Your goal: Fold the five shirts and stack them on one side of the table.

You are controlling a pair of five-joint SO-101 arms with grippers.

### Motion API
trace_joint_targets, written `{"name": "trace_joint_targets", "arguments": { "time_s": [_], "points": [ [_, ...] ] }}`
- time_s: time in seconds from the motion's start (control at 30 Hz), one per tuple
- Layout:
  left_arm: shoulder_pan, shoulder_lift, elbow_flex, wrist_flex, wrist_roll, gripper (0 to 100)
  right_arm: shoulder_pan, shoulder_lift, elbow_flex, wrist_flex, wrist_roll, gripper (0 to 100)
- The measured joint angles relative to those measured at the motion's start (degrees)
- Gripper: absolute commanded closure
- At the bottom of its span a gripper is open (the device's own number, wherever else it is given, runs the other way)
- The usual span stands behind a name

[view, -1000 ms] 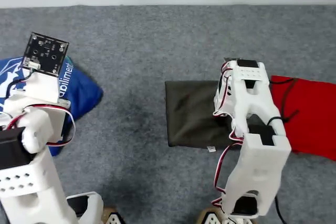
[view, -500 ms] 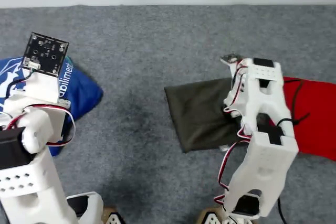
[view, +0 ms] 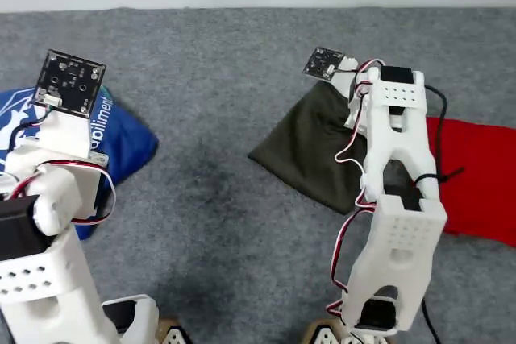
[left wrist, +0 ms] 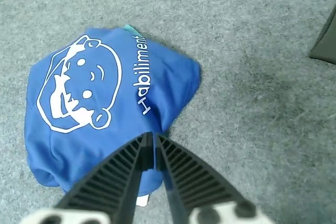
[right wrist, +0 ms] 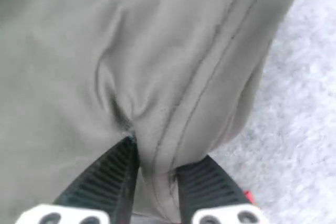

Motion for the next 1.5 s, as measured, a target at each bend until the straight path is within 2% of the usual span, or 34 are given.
{"name": "trace_joint_targets", "arguments": {
  "time_s": [0.07, 0.17, 0.37, 0.7, 0.83, 0.93, 1.1, 1.4, 1.5],
  "points": [
    [0.0, 0.0, 0.0, 0.0, 0.0, 99, 0.0, -0.1, 0.0, 0.6, -4.6, 79.8],
    [0.0, 0.0, 0.0, 0.0, 0.0, 99, 0.0, -1.8, 0.0, 2.8, -15.0, 76.2],
    [0.0, 0.0, 0.0, 0.0, 0.0, 99, -0.5, -10.5, 0.0, 7.4, -38.9, 75.8],
    [0.0, 0.0, 0.0, 0.0, 0.0, 99, -3.6, -17.5, 0.0, 24.0, -71.6, 75.6],
    [0.0, 0.0, 0.0, 0.0, 0.0, 99, -5.7, -17.3, 0.0, 25.9, -82.7, 65.3],
    [0.0, 0.0, 0.0, 0.0, 0.0, 99, -6.6, -13.7, 0.0, 25.9, -89.3, 56.0],
    [0.0, 0.0, 0.0, 0.0, 0.0, 99, -6.2, -4.9, 0.0, 22.2, -97.2, 54.9],
    [0.0, 0.0, 0.0, 0.0, 0.0, 99, -6.7, 8.4, -0.7, 10.2, -99.8, 55.1],
    [0.0, 0.0, 0.0, 0.0, 0.0, 99, -6.7, 10.6, -2.5, 9.9, -99.8, 63.0]
  ]
}}
